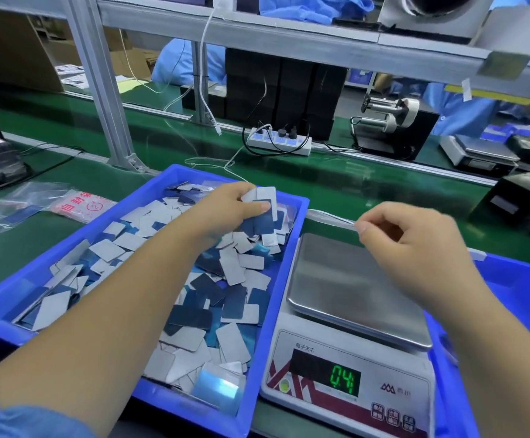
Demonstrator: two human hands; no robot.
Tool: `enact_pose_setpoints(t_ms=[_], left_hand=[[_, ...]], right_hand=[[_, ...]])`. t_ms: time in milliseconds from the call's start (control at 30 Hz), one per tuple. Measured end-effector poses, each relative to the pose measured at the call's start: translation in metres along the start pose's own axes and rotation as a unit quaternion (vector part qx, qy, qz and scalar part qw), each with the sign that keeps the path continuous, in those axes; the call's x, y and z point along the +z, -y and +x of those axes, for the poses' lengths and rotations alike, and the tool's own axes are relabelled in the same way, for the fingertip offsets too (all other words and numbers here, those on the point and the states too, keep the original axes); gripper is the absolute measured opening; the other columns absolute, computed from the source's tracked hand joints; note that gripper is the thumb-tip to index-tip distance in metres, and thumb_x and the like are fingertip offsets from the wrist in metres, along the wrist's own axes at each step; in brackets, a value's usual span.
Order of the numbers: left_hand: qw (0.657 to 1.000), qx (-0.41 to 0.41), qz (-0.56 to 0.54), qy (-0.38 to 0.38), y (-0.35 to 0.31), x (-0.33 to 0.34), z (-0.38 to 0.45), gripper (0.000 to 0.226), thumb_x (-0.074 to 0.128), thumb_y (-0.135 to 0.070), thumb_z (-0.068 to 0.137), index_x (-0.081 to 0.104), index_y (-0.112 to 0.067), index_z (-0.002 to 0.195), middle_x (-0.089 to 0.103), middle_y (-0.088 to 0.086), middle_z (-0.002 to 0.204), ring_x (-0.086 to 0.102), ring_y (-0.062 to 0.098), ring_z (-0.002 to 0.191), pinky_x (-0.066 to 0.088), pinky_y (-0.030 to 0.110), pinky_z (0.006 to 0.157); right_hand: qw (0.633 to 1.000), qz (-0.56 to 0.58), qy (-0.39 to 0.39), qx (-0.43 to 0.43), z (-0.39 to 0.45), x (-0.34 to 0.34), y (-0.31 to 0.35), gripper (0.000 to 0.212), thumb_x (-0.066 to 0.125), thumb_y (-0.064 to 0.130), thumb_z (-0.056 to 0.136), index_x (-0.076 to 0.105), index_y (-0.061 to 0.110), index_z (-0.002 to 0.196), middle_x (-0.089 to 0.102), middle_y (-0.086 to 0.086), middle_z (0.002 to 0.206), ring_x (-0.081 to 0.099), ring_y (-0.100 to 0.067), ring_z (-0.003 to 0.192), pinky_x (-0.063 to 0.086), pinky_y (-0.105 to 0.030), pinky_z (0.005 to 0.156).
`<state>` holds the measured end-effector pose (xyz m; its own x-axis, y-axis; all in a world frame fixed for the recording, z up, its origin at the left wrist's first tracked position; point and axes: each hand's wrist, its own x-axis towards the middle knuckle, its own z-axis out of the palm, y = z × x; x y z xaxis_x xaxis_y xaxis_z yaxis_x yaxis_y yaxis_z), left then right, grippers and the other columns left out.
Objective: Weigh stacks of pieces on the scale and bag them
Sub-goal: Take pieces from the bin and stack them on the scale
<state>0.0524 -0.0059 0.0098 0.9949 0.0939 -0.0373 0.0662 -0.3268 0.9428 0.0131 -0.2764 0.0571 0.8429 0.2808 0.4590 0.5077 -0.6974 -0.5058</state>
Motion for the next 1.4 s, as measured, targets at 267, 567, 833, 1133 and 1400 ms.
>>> enact_pose_setpoints(t_ms=[267, 567, 833, 1133, 1400], left_hand=[[0.983, 0.102, 0.021, 0.152, -0.043, 0.079, -0.025, 0.039, 0.081, -0.025, 0.082, 0.061, -0.03, 0.115, 0.071, -0.002, 0.079, 0.059, 0.007, 0.065, 0.05, 0.022, 0.058], [0.901, 0.222, 0.339, 0.155, -0.037, 0.115, -0.027, 0.03, 0.067, -0.055, 0.086, 0.066, -0.033, 0.106, 0.053, -0.014, 0.097, 0.043, 0.017, 0.109, 0.041, 0.038, 0.095], [0.964, 0.226, 0.14, 0.016, -0.016, 0.094, -0.013, 0.019, 0.06, -0.032, 0.095, 0.073, -0.022, 0.085, 0.068, -0.014, 0.081, 0.059, 0.004, 0.082, 0.046, 0.025, 0.077], [0.99, 0.062, 0.03, -0.121, 0.009, 0.056, 0.004, 0.021, 0.056, -0.024, 0.092, 0.074, -0.025, 0.082, 0.048, -0.018, 0.046, 0.036, 0.002, 0.038, 0.031, 0.013, 0.038], [0.965, -0.016, 0.26, -0.005, 0.01, 0.057, 0.001, 0.021, 0.053, -0.011, 0.088, 0.065, -0.027, 0.091, 0.06, -0.008, 0.083, 0.055, 0.009, 0.07, 0.038, 0.023, 0.055]], right_hand=[[0.992, 0.071, -0.046, 0.098, -0.005, -0.013, -0.032, 0.016, 0.062, 0.024, 0.086, 0.069, 0.033, 0.075, 0.068, 0.01, 0.067, 0.054, -0.006, 0.056, 0.043, -0.024, 0.054], [0.984, 0.068, -0.03, 0.162, -0.006, 0.006, -0.064, 0.019, 0.06, 0.024, 0.085, 0.067, 0.024, 0.067, 0.068, 0.01, 0.067, 0.054, -0.006, 0.058, 0.043, -0.027, 0.058], [0.987, 0.048, -0.016, 0.154, -0.009, 0.007, -0.062, 0.021, 0.06, 0.023, 0.088, 0.067, 0.026, 0.068, 0.067, 0.016, 0.068, 0.05, 0.002, 0.054, 0.037, -0.022, 0.053], [0.988, 0.058, 0.002, 0.143, -0.013, 0.009, -0.057, 0.023, 0.059, 0.022, 0.087, 0.066, 0.027, 0.066, 0.067, 0.015, 0.065, 0.048, 0.003, 0.048, 0.034, -0.007, 0.044], [0.989, 0.058, 0.012, 0.135, -0.013, 0.009, -0.056, 0.023, 0.06, 0.022, 0.087, 0.066, 0.027, 0.066, 0.067, 0.015, 0.064, 0.05, 0.002, 0.051, 0.036, -0.007, 0.046]])
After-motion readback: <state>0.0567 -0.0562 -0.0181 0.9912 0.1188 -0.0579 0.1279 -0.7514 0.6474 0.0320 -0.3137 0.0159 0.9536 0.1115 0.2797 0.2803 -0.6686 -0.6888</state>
